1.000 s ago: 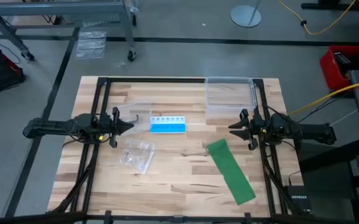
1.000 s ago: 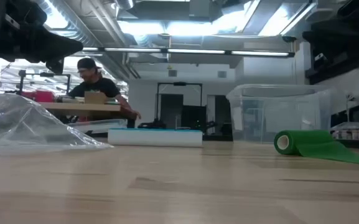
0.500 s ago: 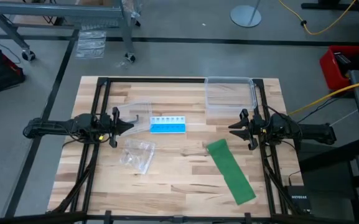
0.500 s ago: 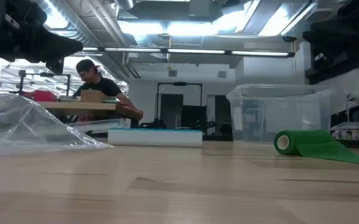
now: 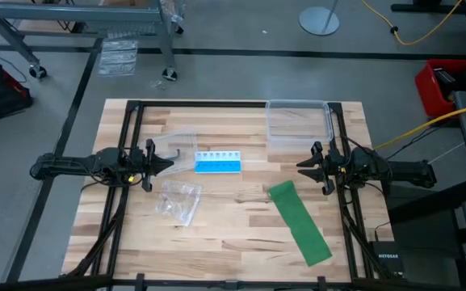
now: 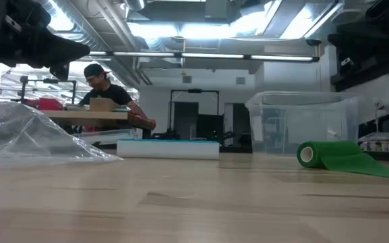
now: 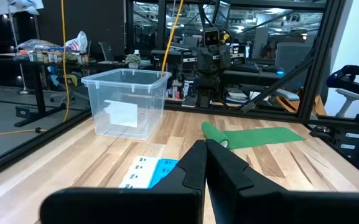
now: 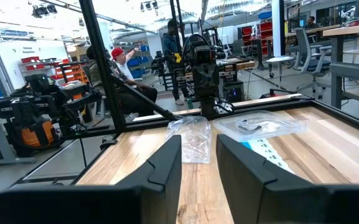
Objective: Roll bandage
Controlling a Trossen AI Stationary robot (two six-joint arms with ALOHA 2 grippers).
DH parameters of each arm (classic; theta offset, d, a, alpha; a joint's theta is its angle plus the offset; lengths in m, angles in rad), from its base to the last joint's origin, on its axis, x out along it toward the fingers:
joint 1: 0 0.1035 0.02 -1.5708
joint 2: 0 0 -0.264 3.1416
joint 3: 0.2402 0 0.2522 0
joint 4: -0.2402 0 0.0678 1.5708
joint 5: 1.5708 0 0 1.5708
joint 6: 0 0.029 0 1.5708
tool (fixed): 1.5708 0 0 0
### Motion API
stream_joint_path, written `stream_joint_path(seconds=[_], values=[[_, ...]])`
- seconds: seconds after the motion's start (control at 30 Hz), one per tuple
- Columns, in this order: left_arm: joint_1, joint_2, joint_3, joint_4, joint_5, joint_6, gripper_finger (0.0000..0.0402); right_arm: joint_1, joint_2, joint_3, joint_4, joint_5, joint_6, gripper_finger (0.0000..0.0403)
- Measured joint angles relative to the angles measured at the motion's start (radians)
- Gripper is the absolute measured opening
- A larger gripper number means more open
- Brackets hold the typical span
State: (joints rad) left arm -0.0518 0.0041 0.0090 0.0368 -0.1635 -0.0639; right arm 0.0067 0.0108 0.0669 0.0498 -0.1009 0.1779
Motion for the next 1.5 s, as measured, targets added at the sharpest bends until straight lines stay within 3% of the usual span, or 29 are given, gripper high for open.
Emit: stream_joint_path(seconds=[0.97,1.17,1.3,1.5], values=[[0.000,0.000,0.000,0.001,0.000,0.000,0.0003,0.000,0.000,0.000,0.001,0.004,0.003,0.0106],[0.000,0.000,0.000,0.040,0.000,-0.022,0.0003,0.000,0.001,0.000,0.001,0.047,0.007,0.0107],[0.000,0.000,0.000,0.130,0.000,-0.055,0.0003,0.000,0.020,0.000,0.001,0.047,0.008,0.0129],[0.000,0.001,0.000,0.181,-0.001,-0.117,0.0003,0.000,0.075,0.000,0.006,0.065,0.017,0.0202]])
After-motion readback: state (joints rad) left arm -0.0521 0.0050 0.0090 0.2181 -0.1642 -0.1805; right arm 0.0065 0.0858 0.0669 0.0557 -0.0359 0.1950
